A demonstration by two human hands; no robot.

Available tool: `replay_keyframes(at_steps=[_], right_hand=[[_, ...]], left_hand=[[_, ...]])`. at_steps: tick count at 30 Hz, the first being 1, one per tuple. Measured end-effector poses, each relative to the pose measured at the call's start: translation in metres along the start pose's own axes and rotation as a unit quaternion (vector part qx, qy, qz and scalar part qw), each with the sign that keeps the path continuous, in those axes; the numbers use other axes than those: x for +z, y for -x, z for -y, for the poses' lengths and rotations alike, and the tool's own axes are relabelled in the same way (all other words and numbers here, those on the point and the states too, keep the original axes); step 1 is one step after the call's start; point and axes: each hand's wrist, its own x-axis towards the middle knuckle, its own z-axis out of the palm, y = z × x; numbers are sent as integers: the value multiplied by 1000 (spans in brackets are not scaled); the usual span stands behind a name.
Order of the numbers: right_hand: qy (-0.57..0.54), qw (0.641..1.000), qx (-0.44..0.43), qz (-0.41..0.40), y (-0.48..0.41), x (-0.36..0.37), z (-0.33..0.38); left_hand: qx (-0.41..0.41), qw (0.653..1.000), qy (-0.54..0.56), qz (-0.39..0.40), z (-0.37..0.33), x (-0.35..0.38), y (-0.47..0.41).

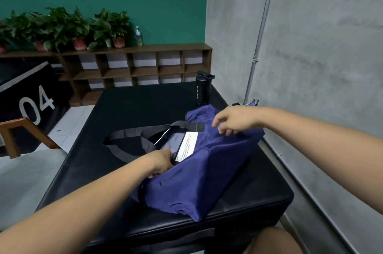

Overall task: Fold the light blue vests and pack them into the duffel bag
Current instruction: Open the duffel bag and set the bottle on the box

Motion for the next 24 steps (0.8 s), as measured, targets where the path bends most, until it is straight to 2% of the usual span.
replay_keyframes(at_steps=[3,7,12,17,21,24], right_hand=[[19,999,-2,39,-19,12,31],[17,995,2,97,-47,34,63],[-88,993,25,80,-74,43,86],[-182,977,26,108,-75,41,101],[-174,972,51,147,-68,44,117],[-196,966,26,166,-56,45,122]], left_hand=[[-6,1000,10,-12,-6,5,-1],[41,998,31,-38,4,14,-9],[117,978,113,-129,10,-2,14],[231,946,111,-201,-4,-25,47],[309,923,97,-209,-21,-22,67],[338,919,87,-183,-26,-15,74]])
